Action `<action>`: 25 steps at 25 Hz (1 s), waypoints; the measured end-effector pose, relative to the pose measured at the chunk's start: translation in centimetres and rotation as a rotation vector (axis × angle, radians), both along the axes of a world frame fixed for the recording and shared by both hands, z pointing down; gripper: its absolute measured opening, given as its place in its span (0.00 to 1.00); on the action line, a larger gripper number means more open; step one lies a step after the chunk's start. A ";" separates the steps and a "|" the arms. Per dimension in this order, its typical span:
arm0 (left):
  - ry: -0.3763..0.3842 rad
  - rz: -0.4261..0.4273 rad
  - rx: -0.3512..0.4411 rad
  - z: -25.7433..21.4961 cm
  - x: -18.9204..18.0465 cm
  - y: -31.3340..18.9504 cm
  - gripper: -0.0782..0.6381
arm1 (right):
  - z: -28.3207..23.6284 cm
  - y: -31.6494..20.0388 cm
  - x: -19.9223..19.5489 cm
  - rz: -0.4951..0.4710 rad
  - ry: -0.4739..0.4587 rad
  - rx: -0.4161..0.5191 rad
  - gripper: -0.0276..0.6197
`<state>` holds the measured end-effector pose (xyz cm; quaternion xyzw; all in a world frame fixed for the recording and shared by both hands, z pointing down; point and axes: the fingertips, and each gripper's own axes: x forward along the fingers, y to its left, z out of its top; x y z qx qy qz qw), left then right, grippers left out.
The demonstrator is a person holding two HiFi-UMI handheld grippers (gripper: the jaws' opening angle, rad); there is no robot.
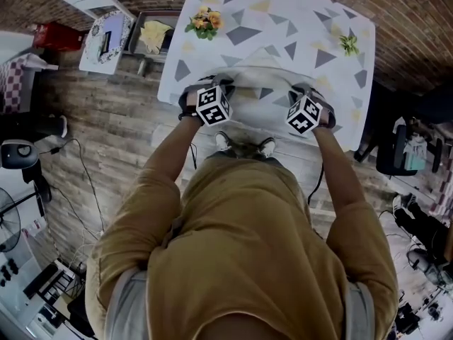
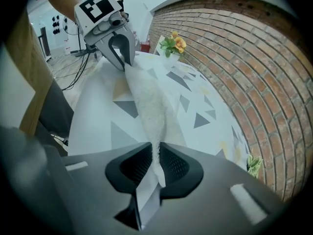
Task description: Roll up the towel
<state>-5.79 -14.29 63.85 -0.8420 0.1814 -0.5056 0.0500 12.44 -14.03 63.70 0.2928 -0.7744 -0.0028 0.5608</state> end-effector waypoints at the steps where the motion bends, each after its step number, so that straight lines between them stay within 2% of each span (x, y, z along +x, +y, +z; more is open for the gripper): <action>1: 0.007 -0.003 -0.003 -0.1 0.0 0.3 0.26 | -0.1 0.4 0.0 0.003 -0.009 -0.001 0.13; 6: 0.050 -0.028 -0.026 -1.3 -0.3 1.4 0.26 | -1.0 1.7 -0.2 0.029 -0.053 -0.011 0.11; 13: 0.078 -0.025 -0.064 -2.5 -0.1 2.2 0.26 | -2.0 2.5 0.1 0.027 -0.059 -0.022 0.11; 25: 0.125 -0.055 -0.145 -4.2 -0.5 0.4 0.26 | -3.9 0.7 0.1 0.067 -0.099 -0.041 0.11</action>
